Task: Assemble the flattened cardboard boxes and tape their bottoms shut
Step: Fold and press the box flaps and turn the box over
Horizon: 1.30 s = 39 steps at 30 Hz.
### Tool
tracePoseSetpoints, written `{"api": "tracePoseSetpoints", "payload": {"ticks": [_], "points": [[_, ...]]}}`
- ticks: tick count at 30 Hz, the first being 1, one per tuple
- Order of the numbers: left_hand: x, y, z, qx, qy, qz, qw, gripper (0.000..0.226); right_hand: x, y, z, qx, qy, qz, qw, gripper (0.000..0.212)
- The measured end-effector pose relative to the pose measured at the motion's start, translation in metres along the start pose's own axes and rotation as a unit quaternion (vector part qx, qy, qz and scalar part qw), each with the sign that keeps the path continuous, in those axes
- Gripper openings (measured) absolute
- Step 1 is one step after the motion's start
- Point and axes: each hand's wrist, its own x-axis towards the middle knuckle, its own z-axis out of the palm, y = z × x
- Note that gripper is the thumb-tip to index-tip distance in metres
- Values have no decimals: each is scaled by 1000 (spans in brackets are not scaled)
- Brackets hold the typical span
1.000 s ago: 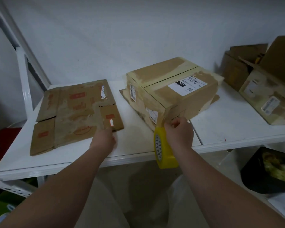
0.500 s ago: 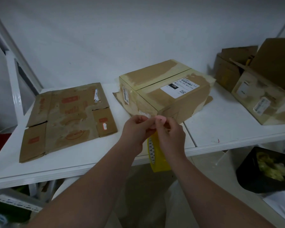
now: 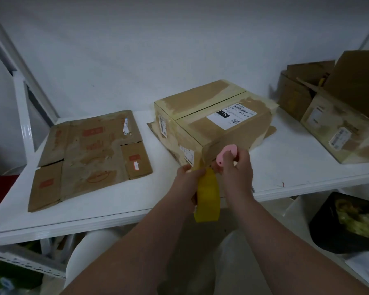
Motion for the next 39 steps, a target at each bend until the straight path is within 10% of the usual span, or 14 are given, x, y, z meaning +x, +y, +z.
{"api": "tracePoseSetpoints", "payload": {"ticks": [14,24,39], "points": [[-9,-6,4,-28,-30,11,999,40,40,3,-27,-368,-294,-290,833,32],[-7,-4,0,-31,-45,6,999,33,46,-11,-19,-452,-303,-429,721,21],[-5,1,4,-25,-41,6,999,33,56,-3,-14,-496,-268,-496,660,25]]}}
